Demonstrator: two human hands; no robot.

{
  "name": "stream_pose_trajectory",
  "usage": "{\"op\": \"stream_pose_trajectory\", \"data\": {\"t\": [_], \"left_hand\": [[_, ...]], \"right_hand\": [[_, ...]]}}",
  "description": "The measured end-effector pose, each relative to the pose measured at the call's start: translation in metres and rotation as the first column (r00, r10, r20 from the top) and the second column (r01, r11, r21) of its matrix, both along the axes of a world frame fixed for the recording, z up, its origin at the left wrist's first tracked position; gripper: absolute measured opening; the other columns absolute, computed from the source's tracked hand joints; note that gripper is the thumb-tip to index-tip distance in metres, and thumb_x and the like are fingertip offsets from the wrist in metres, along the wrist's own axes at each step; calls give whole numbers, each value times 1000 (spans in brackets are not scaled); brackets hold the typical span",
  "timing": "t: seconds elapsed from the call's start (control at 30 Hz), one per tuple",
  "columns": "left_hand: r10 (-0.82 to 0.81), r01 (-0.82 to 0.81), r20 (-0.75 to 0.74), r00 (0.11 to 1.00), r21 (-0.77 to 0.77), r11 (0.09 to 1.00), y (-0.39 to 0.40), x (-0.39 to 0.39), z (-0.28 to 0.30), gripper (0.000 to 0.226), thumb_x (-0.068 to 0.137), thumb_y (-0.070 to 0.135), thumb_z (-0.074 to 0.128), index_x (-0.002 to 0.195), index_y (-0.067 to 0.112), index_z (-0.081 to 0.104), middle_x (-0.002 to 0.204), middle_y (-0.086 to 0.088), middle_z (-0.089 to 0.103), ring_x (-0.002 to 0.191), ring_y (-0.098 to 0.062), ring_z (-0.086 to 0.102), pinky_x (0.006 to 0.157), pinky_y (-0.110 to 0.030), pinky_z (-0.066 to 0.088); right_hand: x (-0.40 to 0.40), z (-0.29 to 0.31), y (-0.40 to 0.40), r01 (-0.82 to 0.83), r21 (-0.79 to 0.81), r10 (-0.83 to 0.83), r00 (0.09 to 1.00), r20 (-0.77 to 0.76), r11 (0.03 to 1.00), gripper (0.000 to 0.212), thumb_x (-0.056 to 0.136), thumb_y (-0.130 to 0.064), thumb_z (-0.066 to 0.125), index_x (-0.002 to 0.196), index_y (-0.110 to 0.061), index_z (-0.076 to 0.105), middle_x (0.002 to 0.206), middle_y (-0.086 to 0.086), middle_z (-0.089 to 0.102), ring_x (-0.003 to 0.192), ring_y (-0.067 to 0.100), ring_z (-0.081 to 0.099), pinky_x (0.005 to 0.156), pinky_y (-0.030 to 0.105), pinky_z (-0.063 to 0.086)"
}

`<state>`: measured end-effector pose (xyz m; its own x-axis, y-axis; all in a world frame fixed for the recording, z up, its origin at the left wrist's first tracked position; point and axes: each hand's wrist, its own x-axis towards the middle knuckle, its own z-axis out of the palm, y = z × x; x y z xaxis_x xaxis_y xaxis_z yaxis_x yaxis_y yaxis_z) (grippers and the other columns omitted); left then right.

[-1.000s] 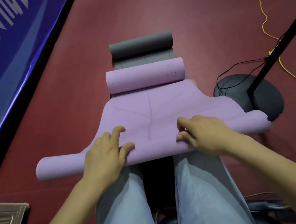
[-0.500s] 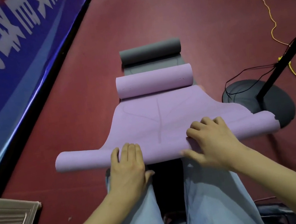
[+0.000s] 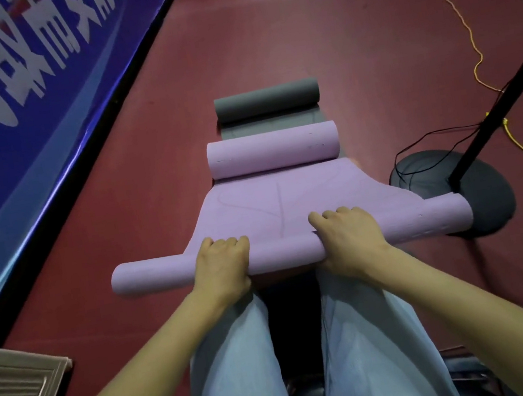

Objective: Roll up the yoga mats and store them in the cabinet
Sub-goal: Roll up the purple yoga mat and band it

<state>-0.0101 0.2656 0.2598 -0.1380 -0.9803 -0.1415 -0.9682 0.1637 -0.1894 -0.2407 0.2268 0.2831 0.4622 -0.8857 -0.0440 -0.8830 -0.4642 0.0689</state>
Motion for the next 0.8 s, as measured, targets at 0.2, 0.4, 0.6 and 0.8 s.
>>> {"op": "stream_pose_trajectory", "data": {"t": [0.2, 0.4, 0.6, 0.8], "left_hand": [[-145, 130, -76, 986, -177, 976, 49, -20, 16, 49, 23, 9, 60, 63, 23, 35, 48, -2, 48, 41, -26, 49, 58, -31, 27], [-175, 154, -79, 981, -219, 963, 104, -38, 12, 31, 30, 8, 46, 59, 18, 51, 50, -2, 46, 43, -27, 46, 57, -34, 41], [-163, 139, -95, 982, -215, 967, 109, -39, 4, 33, 28, 5, 48, 58, 16, 49, 50, -3, 45, 44, -27, 45, 55, -34, 42], [-110, 86, -150, 983, -159, 984, 102, -39, -1, 41, 22, 3, 58, 59, 17, 48, 57, -1, 48, 56, -28, 50, 57, -33, 35]], "right_hand": [[-27, -8, 67, -48, -200, 77, 987, 140, 979, 49, 26, -8, 77, 70, -15, 55, 62, 6, 53, 65, 32, 55, 55, 37, 41], [-45, -25, 128, 34, -134, 3, 965, 263, 990, 44, 40, -10, 74, 79, -13, 54, 82, 8, 49, 76, 35, 47, 64, 44, 37], [-45, -30, 134, 46, -125, -8, 957, 288, 991, 57, 43, -13, 72, 98, -12, 62, 96, 8, 54, 84, 35, 51, 76, 41, 36], [-27, -24, 116, 64, -129, -37, 979, 202, 990, 32, 59, -20, 68, 89, -17, 58, 87, 4, 51, 76, 32, 48, 67, 42, 35]]}}
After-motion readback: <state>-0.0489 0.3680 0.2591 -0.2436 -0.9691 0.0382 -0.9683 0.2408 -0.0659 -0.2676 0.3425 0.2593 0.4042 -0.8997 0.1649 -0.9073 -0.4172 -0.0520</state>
